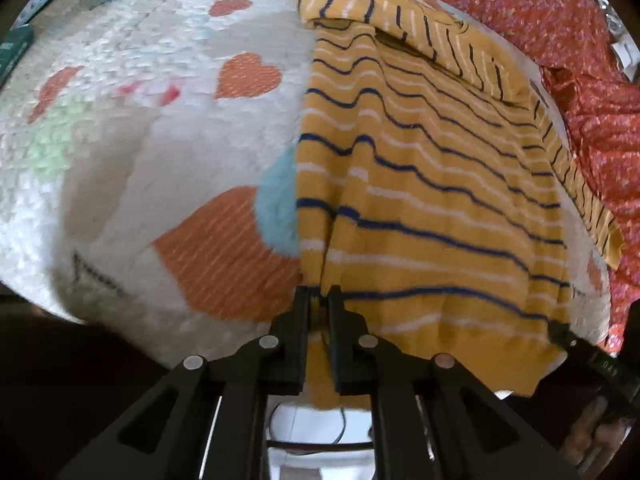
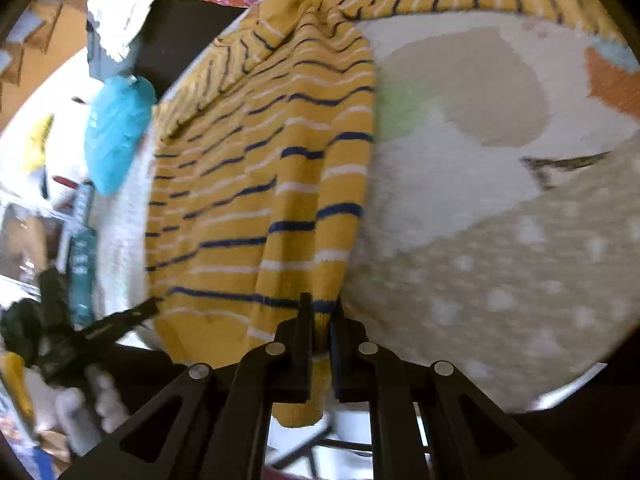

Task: Fold small clothes

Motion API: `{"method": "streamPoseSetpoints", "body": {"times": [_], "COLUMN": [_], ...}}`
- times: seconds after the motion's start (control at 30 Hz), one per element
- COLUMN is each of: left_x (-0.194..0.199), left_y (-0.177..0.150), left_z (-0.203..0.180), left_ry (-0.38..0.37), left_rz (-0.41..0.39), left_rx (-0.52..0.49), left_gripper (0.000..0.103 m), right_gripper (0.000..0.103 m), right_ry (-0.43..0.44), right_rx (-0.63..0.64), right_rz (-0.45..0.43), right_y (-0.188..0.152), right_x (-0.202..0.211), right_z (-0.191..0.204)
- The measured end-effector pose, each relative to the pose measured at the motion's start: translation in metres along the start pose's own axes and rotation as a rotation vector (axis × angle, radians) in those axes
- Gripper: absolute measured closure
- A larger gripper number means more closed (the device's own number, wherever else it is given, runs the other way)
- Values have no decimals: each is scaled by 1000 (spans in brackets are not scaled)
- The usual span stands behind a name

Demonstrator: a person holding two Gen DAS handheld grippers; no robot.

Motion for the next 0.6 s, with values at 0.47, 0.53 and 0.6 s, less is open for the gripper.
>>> {"method": "streamPoseSetpoints", "body": {"times": [0.47, 0.53, 0.6], "left_x": [26, 24, 23], "left_y": [-27, -27, -27], "left_z": [48, 45, 34], "left_ry": [-140, -123, -102], "left_rz": [-99, -100, -103], "left_rx": [119, 112, 87], "left_gripper": [71, 71, 70], "right_gripper": [95, 95, 90], "right_ry": [16, 33, 50], "right_rx": [-85, -134, -214], "right_rz": [-9, -103, -208], "right_y": [-11, -3, 9], "right_x": [24, 49, 79], "right_z": [-43, -58, -82]}}
Point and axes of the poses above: each gripper's, at about its wrist camera, not at the fingertips, and x roughly against the way its jaws point, z to its left, y to its top, the point moved 2 cm from there along -x, roughly the way its jaws point, and after that the axes turned 14 degrees about z, right-handed, at the moved point
